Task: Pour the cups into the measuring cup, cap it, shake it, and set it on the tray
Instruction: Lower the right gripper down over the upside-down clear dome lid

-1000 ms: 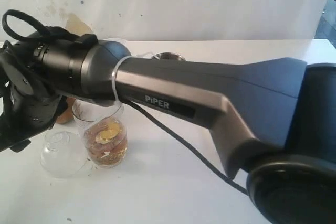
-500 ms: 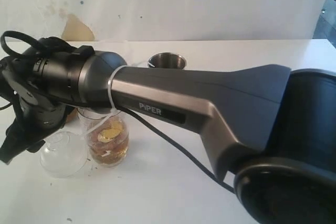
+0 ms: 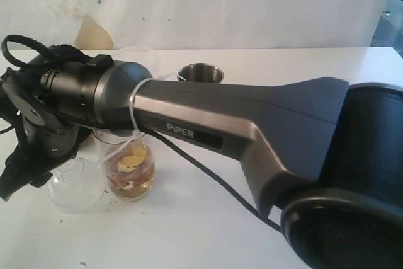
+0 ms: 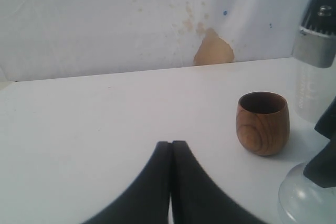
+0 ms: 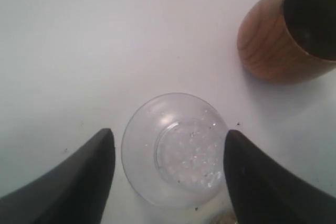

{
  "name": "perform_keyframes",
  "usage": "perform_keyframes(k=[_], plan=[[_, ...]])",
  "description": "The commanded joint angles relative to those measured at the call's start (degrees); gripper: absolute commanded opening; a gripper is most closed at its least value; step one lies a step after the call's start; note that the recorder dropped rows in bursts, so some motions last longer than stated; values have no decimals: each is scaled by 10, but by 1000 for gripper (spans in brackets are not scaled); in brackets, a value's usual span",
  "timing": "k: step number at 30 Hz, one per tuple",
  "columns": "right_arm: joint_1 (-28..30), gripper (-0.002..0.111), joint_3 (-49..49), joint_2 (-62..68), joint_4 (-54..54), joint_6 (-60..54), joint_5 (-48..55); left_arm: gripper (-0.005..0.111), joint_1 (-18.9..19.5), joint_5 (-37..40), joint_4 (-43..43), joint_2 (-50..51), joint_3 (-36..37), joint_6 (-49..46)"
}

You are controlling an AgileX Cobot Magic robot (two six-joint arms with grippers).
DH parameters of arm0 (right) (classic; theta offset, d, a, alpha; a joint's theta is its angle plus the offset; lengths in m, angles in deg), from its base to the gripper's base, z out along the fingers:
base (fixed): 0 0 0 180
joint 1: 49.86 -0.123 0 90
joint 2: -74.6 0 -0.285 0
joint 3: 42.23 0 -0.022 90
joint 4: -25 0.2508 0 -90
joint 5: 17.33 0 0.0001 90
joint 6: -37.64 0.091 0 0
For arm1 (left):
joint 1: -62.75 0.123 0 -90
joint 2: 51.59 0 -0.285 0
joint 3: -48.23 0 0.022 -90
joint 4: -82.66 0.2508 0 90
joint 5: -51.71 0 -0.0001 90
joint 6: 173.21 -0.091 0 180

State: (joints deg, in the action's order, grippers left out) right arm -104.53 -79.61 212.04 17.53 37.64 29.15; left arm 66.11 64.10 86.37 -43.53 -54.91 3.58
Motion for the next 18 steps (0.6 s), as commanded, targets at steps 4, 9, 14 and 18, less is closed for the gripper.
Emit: perform_keyframes(k=[4, 9, 14, 18], plan=[[4, 57, -2, -1, 6, 0, -12, 0, 2, -7, 5, -3, 4, 1], [4, 57, -2, -2, 17, -16, -18, 0, 2, -7, 5, -3, 4, 1], [4, 57, -24, -6, 17, -19, -4, 0, 2, -7, 5, -3, 4, 1], [4, 57, -63, -6, 17, -28, -3, 0, 2, -7, 5, -3, 4, 1]])
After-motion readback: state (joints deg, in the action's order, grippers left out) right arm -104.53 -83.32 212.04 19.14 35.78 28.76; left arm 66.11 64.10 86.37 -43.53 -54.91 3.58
